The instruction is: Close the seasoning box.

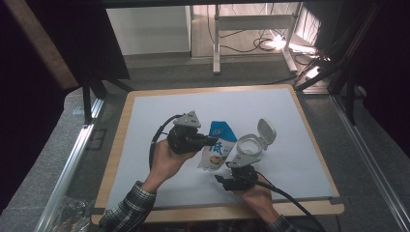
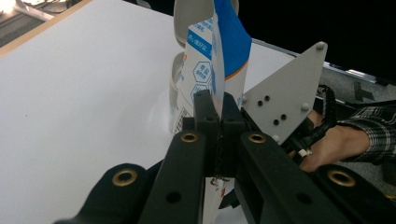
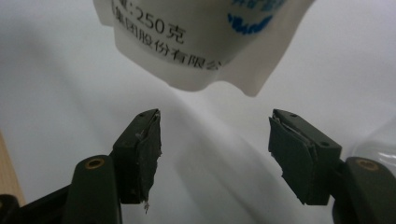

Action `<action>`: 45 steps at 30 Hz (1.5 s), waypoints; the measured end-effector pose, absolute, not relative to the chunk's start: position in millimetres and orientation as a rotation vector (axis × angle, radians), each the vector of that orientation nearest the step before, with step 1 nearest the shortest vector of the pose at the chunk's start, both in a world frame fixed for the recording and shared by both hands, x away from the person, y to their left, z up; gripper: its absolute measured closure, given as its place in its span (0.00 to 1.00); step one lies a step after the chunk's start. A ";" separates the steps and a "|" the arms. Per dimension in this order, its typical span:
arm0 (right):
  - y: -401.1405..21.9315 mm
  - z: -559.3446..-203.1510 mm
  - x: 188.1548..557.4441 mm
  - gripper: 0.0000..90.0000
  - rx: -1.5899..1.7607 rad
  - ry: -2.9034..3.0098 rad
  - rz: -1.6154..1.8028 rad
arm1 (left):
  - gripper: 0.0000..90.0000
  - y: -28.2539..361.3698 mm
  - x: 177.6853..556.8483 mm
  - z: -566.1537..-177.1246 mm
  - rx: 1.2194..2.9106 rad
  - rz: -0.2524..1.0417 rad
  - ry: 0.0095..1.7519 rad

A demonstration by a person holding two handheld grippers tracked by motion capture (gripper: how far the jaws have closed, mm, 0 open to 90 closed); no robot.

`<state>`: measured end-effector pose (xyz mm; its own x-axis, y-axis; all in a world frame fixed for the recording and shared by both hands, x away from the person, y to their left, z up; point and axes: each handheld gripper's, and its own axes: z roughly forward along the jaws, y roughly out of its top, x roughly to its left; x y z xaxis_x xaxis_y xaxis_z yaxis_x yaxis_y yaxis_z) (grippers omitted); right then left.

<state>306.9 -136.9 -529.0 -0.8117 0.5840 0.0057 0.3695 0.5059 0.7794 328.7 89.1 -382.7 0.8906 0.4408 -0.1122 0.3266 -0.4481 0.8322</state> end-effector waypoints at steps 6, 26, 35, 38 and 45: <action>-129.8 -530.2 310.3 0.39 0.808 2.481 1.209 | 1.00 88.3 327.5 -380.6 2.072 0.138 0.555; -117.2 -529.9 311.8 0.43 0.765 2.332 1.271 | 1.00 88.0 326.0 -376.8 2.057 0.108 0.572; -118.2 -525.8 305.8 0.57 0.704 2.326 1.302 | 1.00 82.6 329.3 -377.6 2.060 0.104 0.581; -117.8 -525.7 303.1 0.60 0.672 2.319 1.284 | 1.00 80.1 330.2 -377.6 2.065 0.108 0.577; -121.7 -524.2 303.6 0.60 0.708 2.379 1.297 | 1.00 70.8 335.4 -377.4 2.090 0.116 0.579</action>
<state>303.6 -121.7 -524.2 -0.8182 0.5721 -0.0570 0.2620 0.4592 0.8488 335.4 70.8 -377.4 0.8843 0.4458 -0.1391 0.3573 -0.4542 0.8161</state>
